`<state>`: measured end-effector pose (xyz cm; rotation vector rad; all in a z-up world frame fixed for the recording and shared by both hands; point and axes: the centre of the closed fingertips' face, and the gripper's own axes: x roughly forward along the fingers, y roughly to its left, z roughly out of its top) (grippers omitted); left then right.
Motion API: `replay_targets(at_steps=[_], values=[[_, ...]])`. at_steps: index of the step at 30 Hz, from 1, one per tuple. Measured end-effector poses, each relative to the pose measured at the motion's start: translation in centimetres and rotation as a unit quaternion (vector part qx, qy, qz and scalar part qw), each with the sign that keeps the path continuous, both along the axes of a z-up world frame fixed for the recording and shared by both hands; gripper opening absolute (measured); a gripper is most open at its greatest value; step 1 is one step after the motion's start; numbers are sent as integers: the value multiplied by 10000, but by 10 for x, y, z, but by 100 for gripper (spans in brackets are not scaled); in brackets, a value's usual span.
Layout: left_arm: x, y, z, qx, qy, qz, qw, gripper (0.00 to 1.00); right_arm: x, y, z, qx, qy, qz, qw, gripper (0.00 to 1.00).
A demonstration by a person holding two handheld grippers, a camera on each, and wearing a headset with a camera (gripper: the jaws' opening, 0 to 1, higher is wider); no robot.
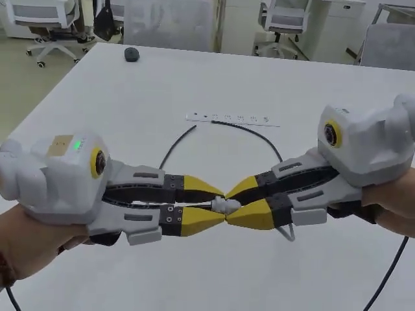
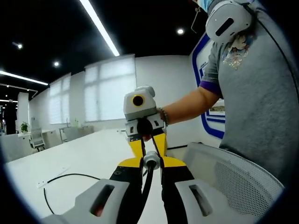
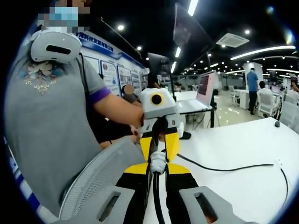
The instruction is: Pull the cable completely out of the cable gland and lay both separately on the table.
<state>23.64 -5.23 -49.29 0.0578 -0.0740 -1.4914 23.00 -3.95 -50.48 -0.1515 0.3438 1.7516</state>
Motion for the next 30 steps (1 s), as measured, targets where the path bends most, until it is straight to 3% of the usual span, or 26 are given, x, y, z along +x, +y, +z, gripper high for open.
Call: replay_targets(at_steps=[7, 13, 15, 17, 19, 22, 26, 27, 29, 30], values=[[-1, -3, -9, 165, 19, 24, 9999, 14, -1, 0, -9, -117, 79, -44, 9999, 7], [1, -2, -7, 145, -7, 57, 9999, 13, 1, 0, -6, -187, 194, -210, 9994, 9], [2, -2, -6, 163, -46, 52, 9998, 13, -1, -2, -6, -283, 626, -308, 9972, 13], [5, 0, -5, 173, -86, 99, 9998, 14, 0, -6, -10, -362, 704, -331, 9963, 14], [7, 2, -2, 170, -137, 105, 9997, 14, 2, -10, -9, -253, 787, -410, 9957, 13], [6, 3, -1, 249, -248, 63, 9994, 14, 4, -11, 2, 26, 1416, -597, 9881, 18], [4, 2, 1, 296, -406, -17, 9987, 14, 7, -9, -3, -47, 1356, -620, 9888, 13], [2, 1, 2, 302, -438, -44, 9986, 14, 9, -8, -7, -121, 1433, -700, 9871, 12], [2, 0, 2, 347, -490, -63, 9982, 14, 4, -8, -6, -130, 1535, -578, 9864, 7], [1, 1, 2, 386, -529, -83, 9978, 14, 2, -7, -5, -135, 1477, -550, 9874, 6]])
